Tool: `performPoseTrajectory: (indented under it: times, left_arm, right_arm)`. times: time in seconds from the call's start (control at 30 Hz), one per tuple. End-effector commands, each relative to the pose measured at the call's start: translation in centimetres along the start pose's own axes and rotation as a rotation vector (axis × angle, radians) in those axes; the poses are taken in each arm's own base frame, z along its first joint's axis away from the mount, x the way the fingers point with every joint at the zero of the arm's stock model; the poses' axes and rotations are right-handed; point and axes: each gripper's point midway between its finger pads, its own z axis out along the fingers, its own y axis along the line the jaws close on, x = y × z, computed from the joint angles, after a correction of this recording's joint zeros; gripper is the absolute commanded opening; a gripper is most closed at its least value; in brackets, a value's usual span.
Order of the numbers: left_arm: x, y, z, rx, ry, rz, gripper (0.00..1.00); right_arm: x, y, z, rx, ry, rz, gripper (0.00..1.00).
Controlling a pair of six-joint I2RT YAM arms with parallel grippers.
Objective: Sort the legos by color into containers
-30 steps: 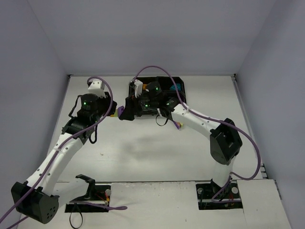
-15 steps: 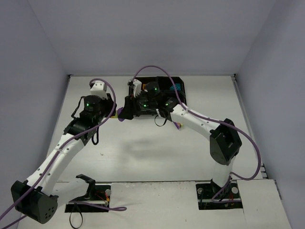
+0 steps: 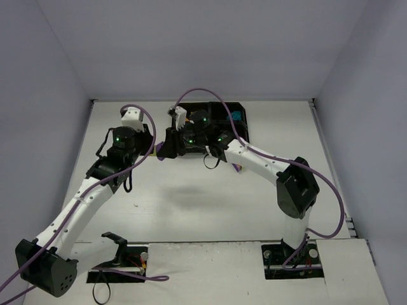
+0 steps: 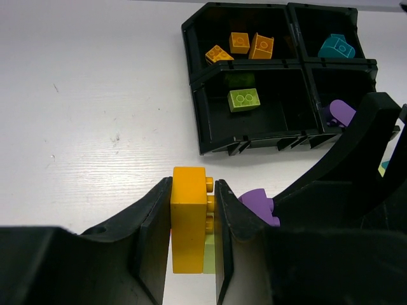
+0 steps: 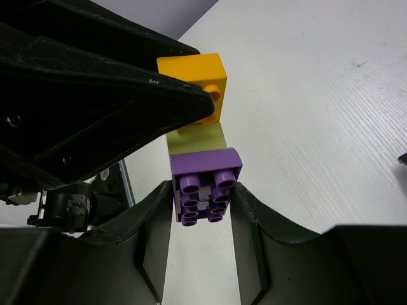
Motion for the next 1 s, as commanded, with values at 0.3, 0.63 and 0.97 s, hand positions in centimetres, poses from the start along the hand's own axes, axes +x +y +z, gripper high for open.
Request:
performPoseTrajectory:
  times: [0.3, 0.63, 0.97]
  left_arm:
    - [-1.4, 0.2, 1.3, -0.033, -0.059, 0.04, 0.15]
    - [-0.6, 0.5, 1.8, -0.047, -0.038, 0.051, 0.15]
    - [-0.5, 0.6, 1.6, -0.055, -0.026, 0.039, 0.15]
  right_arm:
    - [-2.7, 0.2, -2.8, 0.012, -0.101, -0.054, 0.0]
    - [-3.0, -0.4, -3.8, 0.036, -0.117, -0.049, 0.0]
    - [-3.5, -5.3, -7.4, 0.215, -0.151, -0.047, 0.0]
